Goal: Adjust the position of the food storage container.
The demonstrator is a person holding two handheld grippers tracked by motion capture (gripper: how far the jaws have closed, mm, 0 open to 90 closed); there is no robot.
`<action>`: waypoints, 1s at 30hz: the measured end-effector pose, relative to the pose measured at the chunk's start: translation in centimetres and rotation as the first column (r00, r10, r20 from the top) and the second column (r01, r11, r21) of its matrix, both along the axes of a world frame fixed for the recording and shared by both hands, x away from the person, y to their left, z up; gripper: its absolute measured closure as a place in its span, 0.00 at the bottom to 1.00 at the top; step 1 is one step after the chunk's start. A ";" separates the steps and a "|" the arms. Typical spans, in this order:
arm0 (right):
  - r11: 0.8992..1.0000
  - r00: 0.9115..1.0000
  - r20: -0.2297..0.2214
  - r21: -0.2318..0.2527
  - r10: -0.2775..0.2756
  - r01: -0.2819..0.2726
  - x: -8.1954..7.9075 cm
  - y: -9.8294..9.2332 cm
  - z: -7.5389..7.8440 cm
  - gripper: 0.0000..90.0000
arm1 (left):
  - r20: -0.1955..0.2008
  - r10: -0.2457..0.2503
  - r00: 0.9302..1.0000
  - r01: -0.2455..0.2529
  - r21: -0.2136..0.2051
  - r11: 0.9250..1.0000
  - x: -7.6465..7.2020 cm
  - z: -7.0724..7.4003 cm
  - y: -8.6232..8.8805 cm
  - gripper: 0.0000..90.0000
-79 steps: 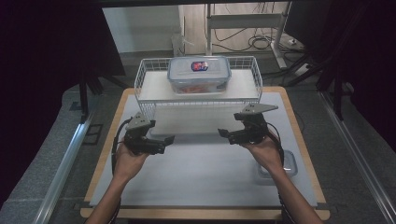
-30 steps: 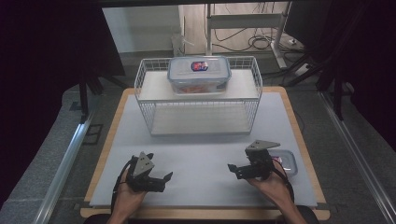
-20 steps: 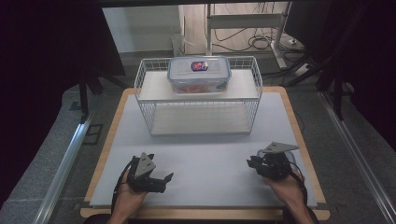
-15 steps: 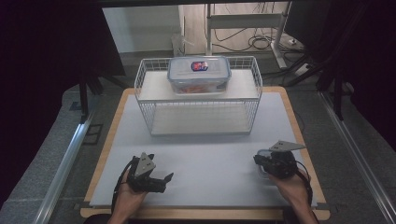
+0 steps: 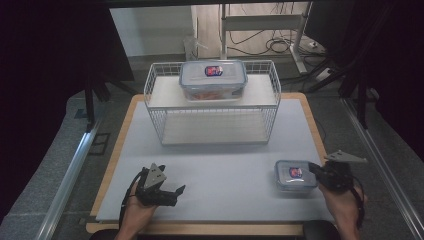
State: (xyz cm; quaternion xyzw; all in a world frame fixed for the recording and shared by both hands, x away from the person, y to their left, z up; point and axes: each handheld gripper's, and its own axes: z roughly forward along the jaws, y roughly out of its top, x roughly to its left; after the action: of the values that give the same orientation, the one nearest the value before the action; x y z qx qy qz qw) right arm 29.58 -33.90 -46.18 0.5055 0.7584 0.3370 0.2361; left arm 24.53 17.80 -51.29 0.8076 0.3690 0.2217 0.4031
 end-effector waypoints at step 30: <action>0.997 0.985 -0.162 0.070 0.052 -0.041 0.7 1.0 -2.0 1.00 | -0.023 -0.017 1.000 0.017 -0.019 1.000 0.3 -0.4 -0.2 0.05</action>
State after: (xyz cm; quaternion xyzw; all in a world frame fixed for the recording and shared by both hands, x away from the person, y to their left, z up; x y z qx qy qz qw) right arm 30.31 -32.87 -48.13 0.5212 0.7752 0.3248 0.1479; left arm 24.81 17.58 -51.67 0.8093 0.3688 0.2055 0.4085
